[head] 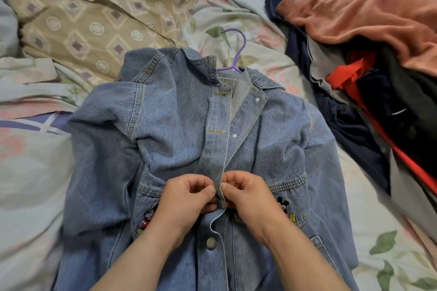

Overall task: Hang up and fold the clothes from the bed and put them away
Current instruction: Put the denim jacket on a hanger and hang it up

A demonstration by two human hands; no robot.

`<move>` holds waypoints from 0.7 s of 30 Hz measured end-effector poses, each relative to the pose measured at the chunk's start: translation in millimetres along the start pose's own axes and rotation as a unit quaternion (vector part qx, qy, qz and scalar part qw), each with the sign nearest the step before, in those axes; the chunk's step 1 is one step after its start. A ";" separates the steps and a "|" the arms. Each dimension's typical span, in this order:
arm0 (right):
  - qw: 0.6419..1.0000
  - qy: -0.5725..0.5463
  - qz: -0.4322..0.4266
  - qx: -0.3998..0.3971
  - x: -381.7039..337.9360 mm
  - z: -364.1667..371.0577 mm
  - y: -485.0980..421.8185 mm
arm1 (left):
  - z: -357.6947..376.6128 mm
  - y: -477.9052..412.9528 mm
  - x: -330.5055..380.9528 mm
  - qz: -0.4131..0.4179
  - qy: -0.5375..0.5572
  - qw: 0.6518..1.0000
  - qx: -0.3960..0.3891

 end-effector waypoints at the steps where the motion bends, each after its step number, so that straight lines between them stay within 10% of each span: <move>1: 1.000 -0.009 -0.001 0.003 -0.5 0.0 0.0 | 0.4 0.1 0.7 0.008 -0.010 1.000 0.004; 21: 0.988 0.033 0.027 0.146 5.4 1.1 -2.7 | 8.5 9.5 -1.5 0.173 -0.236 0.950 0.110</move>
Point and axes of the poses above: each hand's wrist, its own y-axis away from the middle knuckle, its own z-axis out of the palm, x = y × z, the point moved 4 cm from there along -y, towards the middle knuckle, and after that the axes turned 8 degrees about z, right-handed, at the moved point
